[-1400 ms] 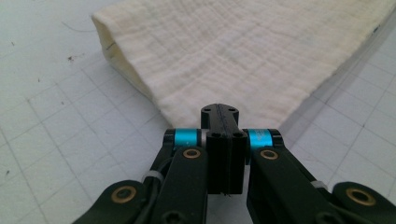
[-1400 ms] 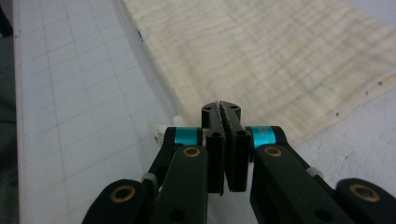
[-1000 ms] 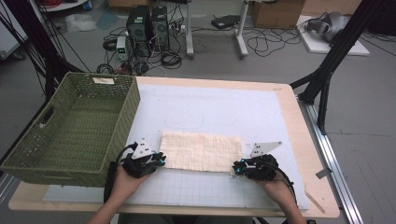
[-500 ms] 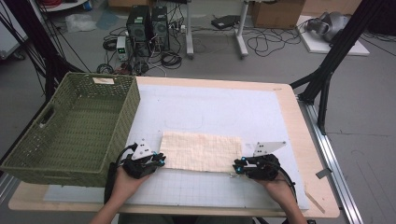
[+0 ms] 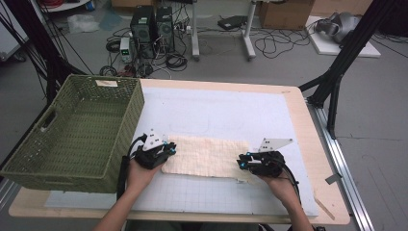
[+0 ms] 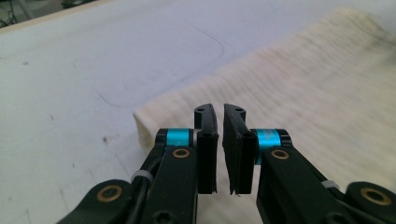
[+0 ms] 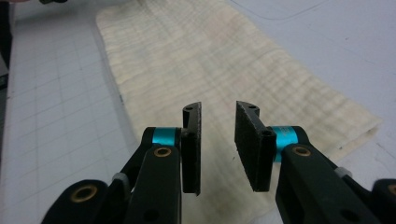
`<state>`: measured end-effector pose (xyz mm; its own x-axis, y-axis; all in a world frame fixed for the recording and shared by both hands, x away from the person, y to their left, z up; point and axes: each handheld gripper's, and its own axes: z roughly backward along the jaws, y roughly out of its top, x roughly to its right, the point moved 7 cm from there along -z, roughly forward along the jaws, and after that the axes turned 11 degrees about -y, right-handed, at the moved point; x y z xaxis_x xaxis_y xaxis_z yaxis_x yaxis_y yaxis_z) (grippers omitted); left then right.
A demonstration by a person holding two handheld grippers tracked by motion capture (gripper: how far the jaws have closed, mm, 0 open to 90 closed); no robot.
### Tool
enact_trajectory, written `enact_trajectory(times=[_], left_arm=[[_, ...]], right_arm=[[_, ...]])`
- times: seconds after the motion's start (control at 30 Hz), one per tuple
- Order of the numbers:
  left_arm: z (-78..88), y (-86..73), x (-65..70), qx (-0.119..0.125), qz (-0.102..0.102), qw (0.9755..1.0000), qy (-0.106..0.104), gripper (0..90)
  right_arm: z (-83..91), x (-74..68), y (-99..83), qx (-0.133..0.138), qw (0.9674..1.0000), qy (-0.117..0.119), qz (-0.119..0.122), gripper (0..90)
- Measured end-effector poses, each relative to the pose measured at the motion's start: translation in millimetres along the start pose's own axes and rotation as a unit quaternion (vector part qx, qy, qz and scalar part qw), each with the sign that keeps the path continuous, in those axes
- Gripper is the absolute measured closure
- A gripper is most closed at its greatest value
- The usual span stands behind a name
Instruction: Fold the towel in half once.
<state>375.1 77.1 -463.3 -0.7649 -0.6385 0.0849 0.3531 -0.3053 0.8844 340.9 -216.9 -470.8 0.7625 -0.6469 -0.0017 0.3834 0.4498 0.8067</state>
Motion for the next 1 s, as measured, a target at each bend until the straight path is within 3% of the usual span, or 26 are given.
enact_trajectory(times=[0.07, 0.23, 0.4, 0.5, 0.57, 0.73, 1.0], left_arm=[[-8.7, 4.2, -6.0, 0.009, 0.015, 0.9998, 0.006, 85.0], [-27.4, -1.9, -14.1, -0.038, 0.014, 0.9990, 0.022, 84.9], [-31.4, -13.4, -20.4, -0.078, 0.020, 0.9963, 0.030, 83.5], [-31.5, -13.8, -20.3, -0.080, 0.013, 0.9963, 0.028, 82.8], [-30.2, -12.8, -20.8, -0.077, 0.013, 0.9966, 0.029, 81.4], [-23.6, -3.5, -23.1, -0.035, 0.020, 0.9988, 0.027, 77.8], [-21.5, 3.7, -22.6, -0.016, 0.025, 0.9995, 0.012, 71.5]], right_arm=[[-2.2, 2.7, 1.7, 0.001, 1.0000, -0.001, -0.003, 73.8], [-5.9, 11.0, 9.0, 0.012, 0.9998, -0.004, -0.018, 73.8], [-10.1, 14.1, 9.1, 0.006, 0.9998, -0.002, -0.019, 72.0], [-10.8, 14.7, 8.6, 0.005, 0.9998, 0.001, -0.018, 72.3], [-11.4, 16.5, 8.5, 0.004, 0.9998, 0.001, -0.021, 72.0], [-12.9, 21.9, 14.6, 0.004, 0.9997, -0.007, -0.024, 68.7], [-14.8, 33.0, 21.5, 0.008, 0.9992, -0.020, -0.034, 60.7]])
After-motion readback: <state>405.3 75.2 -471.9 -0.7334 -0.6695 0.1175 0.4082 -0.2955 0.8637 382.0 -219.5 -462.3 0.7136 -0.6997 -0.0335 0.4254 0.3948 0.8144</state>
